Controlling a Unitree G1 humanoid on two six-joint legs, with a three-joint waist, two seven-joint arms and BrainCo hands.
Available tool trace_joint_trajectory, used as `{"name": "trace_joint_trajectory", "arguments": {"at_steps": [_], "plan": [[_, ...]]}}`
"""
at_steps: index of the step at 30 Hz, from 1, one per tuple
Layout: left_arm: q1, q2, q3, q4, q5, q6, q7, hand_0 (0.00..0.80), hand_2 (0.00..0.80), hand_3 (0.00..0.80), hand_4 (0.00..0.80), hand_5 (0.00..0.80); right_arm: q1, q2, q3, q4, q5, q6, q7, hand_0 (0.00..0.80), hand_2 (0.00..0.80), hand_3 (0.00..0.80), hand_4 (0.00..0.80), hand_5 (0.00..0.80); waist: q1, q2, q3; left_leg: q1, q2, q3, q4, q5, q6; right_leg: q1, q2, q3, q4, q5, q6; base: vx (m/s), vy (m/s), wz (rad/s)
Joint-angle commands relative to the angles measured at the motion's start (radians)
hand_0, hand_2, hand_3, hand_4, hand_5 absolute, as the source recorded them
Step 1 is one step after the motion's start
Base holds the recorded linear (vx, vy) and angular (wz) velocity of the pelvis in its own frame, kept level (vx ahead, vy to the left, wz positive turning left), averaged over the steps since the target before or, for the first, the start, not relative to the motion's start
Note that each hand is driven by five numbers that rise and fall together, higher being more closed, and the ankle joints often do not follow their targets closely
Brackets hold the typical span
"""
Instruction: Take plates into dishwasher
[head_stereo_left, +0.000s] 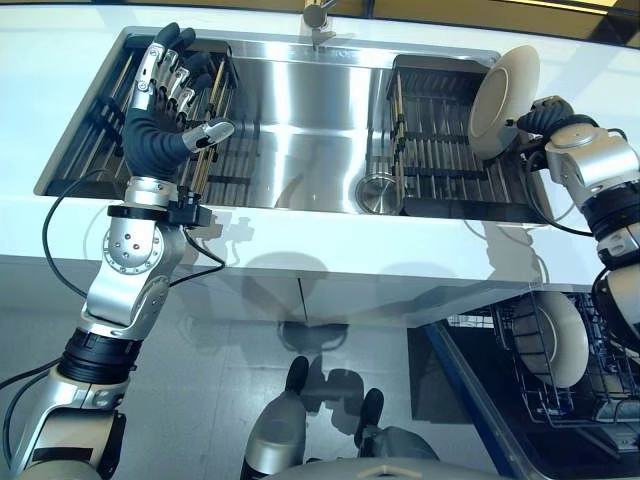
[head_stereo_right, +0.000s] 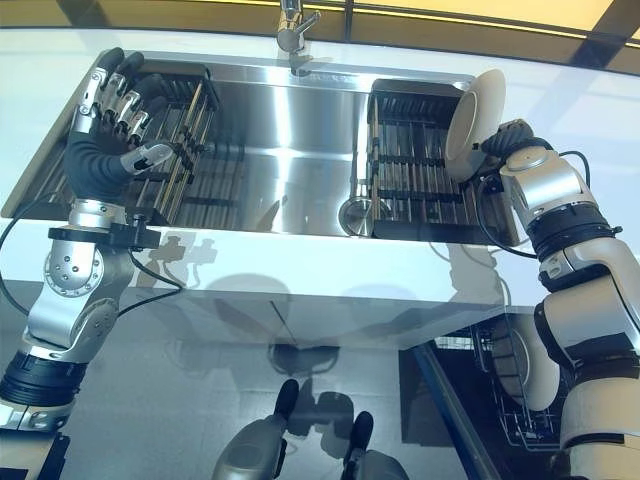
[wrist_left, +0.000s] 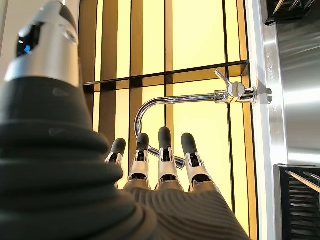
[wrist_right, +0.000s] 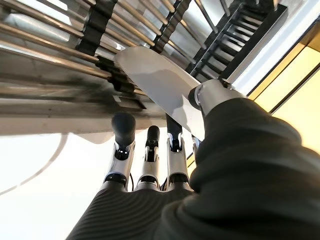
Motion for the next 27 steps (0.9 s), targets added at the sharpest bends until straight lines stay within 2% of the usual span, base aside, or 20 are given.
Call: {"name": "trace_joint_trajectory", "arguments": {"at_steps": [1,13,20,27], "plan": [[0.015,0.01,0.04,-0.057,0.003,-0.066,-0.015,0.0,0.0,0.0,0.0,0.0,-0.105,-0.041,0.076,-0.016,0.014,-0.076,-0.015,0.8,0.8,0.8,0.8,0.8,-0.007,-0.025,-0.034,0.051,-0.073,0.005,-0.008,-0.086,0.069,-0.005,0.032,0.014,0.004,0.006,-0.029,0.0,0.0,0.0],[0.037,-0.028,0.023,-0.038,0.002,-0.047,-0.055,0.0,0.0,0.0,0.0,0.0,-0.03,-0.004,0.021,-0.151,0.077,-0.232,0.042,0.8,0.8,0.8,0.8,0.8,-0.029,-0.032,-0.122,0.115,-0.076,0.013,-0.008,-0.111,0.077,0.05,0.032,0.038,0.004,-0.013,-0.027,0.004,0.001,-0.01],[0.048,-0.061,0.009,-0.023,-0.003,-0.022,-0.084,0.0,0.0,0.0,0.0,0.0,0.015,0.011,-0.01,-0.244,0.081,-0.25,0.075,0.8,0.8,0.8,0.8,0.8,-0.052,-0.032,-0.185,0.162,-0.074,0.037,-0.008,-0.136,0.082,0.089,0.035,0.063,0.004,-0.028,-0.025,0.033,0.01,-0.07],[0.042,-0.067,-0.008,-0.007,-0.018,0.002,-0.11,0.0,0.0,0.0,0.0,0.0,0.043,-0.008,-0.043,-0.299,0.05,-0.238,0.083,0.8,0.8,0.8,0.8,0.8,-0.081,-0.031,-0.225,0.195,-0.065,0.081,-0.008,-0.161,0.082,0.106,0.041,0.095,0.004,-0.036,-0.016,0.001,-0.009,-0.15]]}}
